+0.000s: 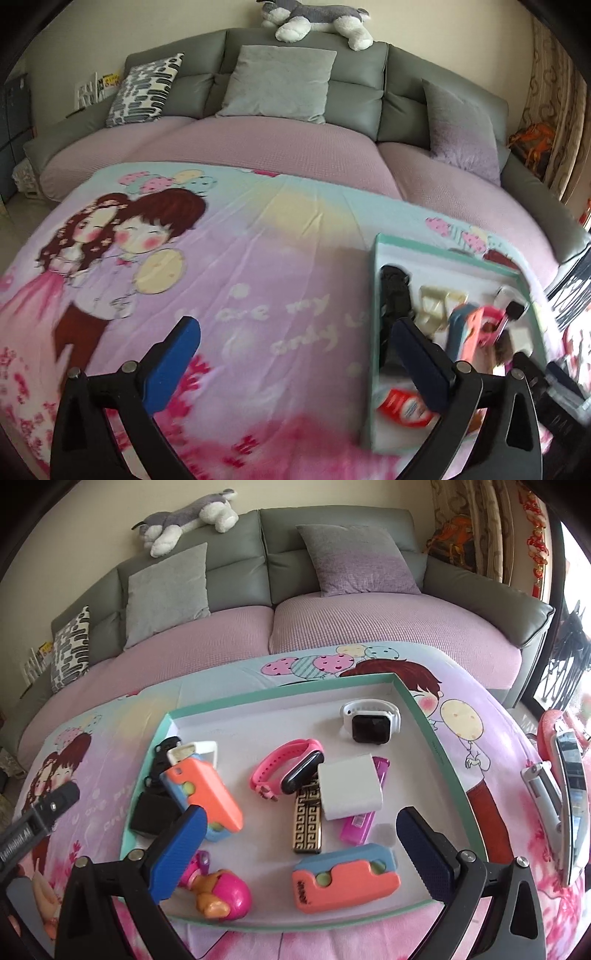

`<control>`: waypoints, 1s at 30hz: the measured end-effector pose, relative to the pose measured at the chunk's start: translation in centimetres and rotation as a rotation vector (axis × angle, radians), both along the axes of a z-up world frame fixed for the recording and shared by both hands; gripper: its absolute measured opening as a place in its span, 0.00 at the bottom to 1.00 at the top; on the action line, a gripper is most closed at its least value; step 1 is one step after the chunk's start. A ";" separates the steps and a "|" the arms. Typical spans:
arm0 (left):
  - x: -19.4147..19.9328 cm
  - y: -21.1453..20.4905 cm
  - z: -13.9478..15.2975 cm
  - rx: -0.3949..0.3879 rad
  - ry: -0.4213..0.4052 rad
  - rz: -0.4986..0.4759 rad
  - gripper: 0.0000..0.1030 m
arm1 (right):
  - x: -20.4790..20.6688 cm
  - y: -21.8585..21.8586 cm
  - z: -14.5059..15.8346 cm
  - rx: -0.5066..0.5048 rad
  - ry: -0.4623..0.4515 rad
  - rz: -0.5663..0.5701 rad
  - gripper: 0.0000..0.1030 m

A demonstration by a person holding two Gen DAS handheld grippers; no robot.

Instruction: Organize rigid objects

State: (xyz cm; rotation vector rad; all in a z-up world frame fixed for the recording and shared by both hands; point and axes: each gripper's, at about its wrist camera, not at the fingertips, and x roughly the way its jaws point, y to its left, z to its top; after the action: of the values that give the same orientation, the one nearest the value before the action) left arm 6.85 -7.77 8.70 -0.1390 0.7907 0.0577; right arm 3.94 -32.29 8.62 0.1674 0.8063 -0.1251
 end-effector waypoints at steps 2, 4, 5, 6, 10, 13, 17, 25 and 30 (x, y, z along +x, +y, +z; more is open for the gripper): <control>-1.0 0.4 -0.2 0.026 0.011 0.011 1.00 | -1.1 0.6 0.2 -0.030 -0.005 0.004 1.00; -2.1 0.8 -0.5 0.048 0.027 0.028 1.00 | -2.2 1.1 0.1 -0.047 -0.004 0.011 1.00; -2.6 1.0 -0.6 0.054 0.031 0.034 1.00 | -2.7 1.5 0.0 -0.050 -0.001 0.018 1.00; -3.2 1.2 -0.7 0.059 0.036 0.040 1.00 | -3.3 1.8 -0.2 -0.055 0.004 0.024 1.00; -5.0 1.6 -0.5 0.085 0.051 0.043 1.00 | -5.6 3.0 -0.6 -0.082 0.018 0.052 1.00; -6.4 1.8 -0.2 0.095 0.054 0.028 1.00 | -7.3 3.8 -0.4 -0.115 0.010 0.072 1.00; -7.6 2.0 0.0 0.121 0.078 0.037 1.00 | -9.1 4.1 -0.3 -0.116 0.016 0.079 1.00; -9.4 2.0 0.1 0.132 0.099 0.007 1.00 | -11.2 4.5 -0.3 -0.110 0.015 0.071 1.00; -10.2 1.7 -0.1 0.135 0.122 -0.015 1.00 | -11.7 4.5 -0.4 -0.110 0.015 0.051 1.00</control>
State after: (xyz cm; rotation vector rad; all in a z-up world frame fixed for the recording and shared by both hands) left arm -3.39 -6.05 8.64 -0.0018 0.9065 0.1053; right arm -7.73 -27.74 8.24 0.0419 0.8162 -0.1223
